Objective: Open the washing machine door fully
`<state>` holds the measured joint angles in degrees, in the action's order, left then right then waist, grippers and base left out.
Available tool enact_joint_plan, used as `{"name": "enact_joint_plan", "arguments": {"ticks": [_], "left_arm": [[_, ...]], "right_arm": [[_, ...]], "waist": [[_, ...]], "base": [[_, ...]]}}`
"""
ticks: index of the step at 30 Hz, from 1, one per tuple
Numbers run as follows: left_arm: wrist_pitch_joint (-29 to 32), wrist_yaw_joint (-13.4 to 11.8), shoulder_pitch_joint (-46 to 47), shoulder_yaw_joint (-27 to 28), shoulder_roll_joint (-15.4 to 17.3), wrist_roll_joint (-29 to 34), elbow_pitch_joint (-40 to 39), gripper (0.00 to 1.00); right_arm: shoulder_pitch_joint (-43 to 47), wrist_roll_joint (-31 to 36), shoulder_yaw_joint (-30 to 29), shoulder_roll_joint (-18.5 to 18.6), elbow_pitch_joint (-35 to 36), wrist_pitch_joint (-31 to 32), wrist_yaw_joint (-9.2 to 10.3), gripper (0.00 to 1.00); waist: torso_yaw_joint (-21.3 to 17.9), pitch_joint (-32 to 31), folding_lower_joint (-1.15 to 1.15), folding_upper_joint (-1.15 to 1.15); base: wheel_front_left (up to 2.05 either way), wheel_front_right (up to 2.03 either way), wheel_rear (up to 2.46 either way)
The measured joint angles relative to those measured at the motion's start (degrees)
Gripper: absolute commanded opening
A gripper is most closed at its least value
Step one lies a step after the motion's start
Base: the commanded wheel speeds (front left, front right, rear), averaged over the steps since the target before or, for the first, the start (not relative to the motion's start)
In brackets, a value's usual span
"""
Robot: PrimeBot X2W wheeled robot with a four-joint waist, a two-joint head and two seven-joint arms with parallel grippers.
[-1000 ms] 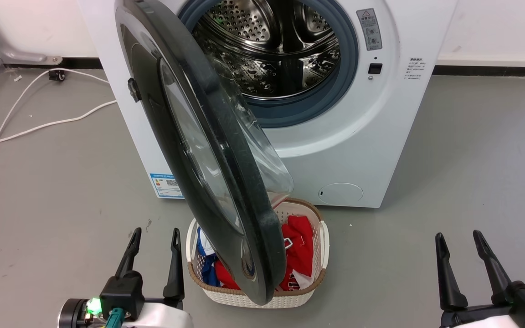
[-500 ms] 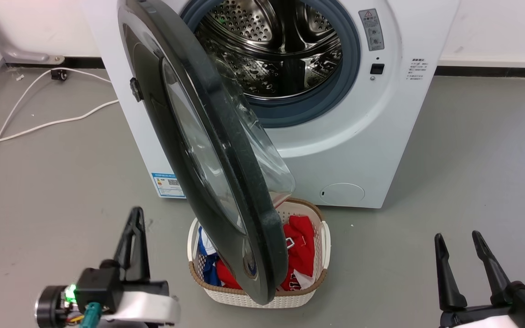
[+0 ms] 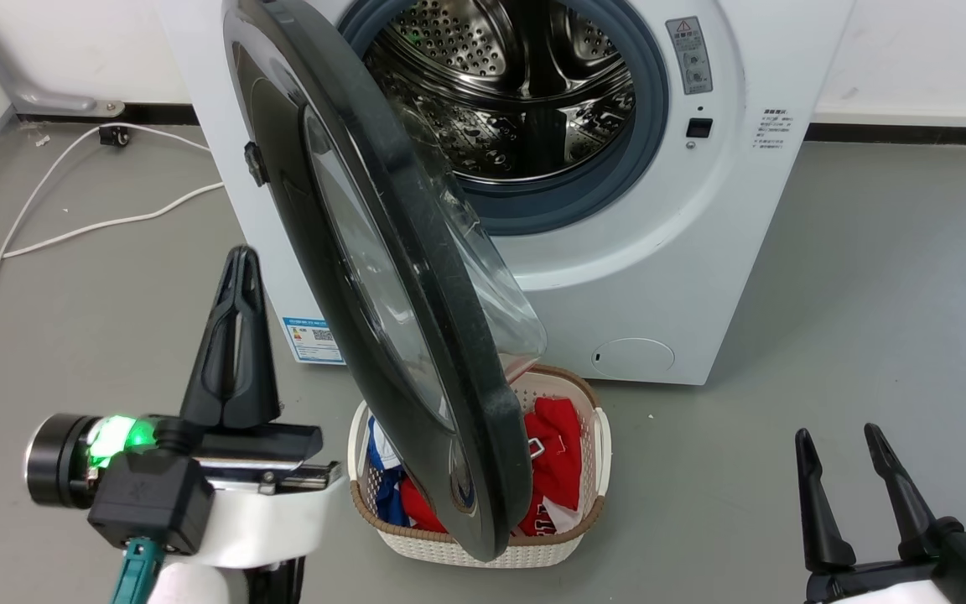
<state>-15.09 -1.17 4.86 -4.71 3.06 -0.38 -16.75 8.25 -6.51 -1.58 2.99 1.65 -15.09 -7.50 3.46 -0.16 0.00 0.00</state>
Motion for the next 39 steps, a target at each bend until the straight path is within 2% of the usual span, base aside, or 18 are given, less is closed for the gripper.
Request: {"name": "enact_joint_plan", "arguments": {"ticks": [8, 15, 26, 39], "left_arm": [[0.0, 1.6, 3.0, -7.7, -0.1, 1.0, -4.8, 0.0], [0.0, 3.2, 3.9, -15.8, -0.1, 1.0, -5.8, 0.0], [0.0, 3.2, 6.1, -27.9, -0.1, -1.4, -3.8, 0.0], [0.0, 4.1, 5.0, -36.1, -0.2, -2.5, 1.5, 0.0]], "right_arm": [[0.0, 0.0, 0.3, 0.0, 0.2, 0.0, 0.0, 1.0], [0.0, 0.0, 0.8, 0.0, 0.2, 0.0, 0.0, 1.0], [-0.1, 0.1, 1.4, 0.0, 0.2, 0.0, 0.0, 1.0], [-0.9, 0.0, 1.7, 0.0, 0.2, 0.0, 0.0, 1.0]], "waist": [[-0.2, -0.2, 0.0, 0.0], [-0.4, -0.2, 0.0, 0.0], [-0.6, 0.3, 0.0, 0.0], [-0.6, 1.7, 0.0, 0.0]], "base": [[0.0, 0.0, 0.0], [0.0, 0.0, 0.0], [0.0, 0.0, 0.0], [0.0, 0.0, 0.0]]}}
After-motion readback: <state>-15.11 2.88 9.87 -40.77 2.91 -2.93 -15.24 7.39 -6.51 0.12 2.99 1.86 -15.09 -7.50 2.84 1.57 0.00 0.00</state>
